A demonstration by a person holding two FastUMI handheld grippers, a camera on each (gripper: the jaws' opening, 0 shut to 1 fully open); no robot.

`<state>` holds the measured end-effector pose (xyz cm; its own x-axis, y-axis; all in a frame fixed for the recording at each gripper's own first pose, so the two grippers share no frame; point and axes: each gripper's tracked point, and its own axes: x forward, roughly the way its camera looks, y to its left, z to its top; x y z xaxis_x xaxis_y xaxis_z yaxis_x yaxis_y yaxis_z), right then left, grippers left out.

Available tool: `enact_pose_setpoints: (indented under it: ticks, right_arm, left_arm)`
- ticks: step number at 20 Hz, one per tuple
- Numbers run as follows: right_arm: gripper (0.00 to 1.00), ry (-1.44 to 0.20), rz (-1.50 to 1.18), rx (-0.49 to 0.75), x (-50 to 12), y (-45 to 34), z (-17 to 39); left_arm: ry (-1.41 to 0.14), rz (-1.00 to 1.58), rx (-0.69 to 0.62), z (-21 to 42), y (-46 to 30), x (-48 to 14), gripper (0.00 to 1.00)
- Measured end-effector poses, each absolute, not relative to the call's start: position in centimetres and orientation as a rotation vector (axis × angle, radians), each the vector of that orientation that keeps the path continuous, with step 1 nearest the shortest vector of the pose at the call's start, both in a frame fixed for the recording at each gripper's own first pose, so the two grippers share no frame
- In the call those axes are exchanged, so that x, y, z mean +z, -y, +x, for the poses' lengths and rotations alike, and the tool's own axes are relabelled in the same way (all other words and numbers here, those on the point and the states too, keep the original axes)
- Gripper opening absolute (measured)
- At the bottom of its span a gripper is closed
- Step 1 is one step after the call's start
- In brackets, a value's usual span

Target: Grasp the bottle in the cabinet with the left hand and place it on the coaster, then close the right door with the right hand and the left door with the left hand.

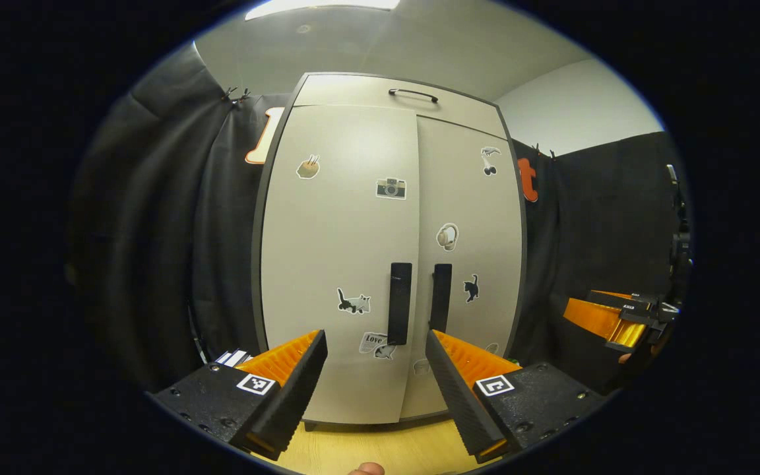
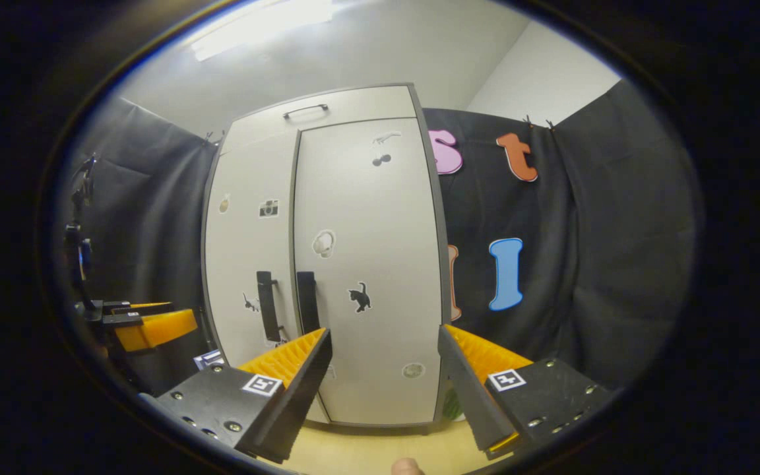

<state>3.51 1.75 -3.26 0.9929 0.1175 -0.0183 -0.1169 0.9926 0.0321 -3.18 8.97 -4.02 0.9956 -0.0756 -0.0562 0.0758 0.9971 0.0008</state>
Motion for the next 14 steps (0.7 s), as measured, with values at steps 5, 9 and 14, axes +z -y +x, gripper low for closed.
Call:
enact_pose_setpoints:
  ticks: [5, 9, 14]
  right_arm:
    - [0.93, -0.018, 0.031, 0.116, -3.24, -1.57, 3.46]
    - [0.93, -0.016, 0.033, 0.113, -3.14, -1.35, 3.55]
    - [0.98, -0.011, 0.038, 0.109, -2.96, -0.83, 3.52]
  left_arm:
    - [-0.051, 0.008, -0.079, -3.25, -8.68, -3.94, 0.95]
    - [-0.051, 0.014, -0.081, -3.15, -8.35, -3.95, 0.95]
    - [-0.048, 0.018, -0.085, -3.15, -8.02, -3.82, 0.95]
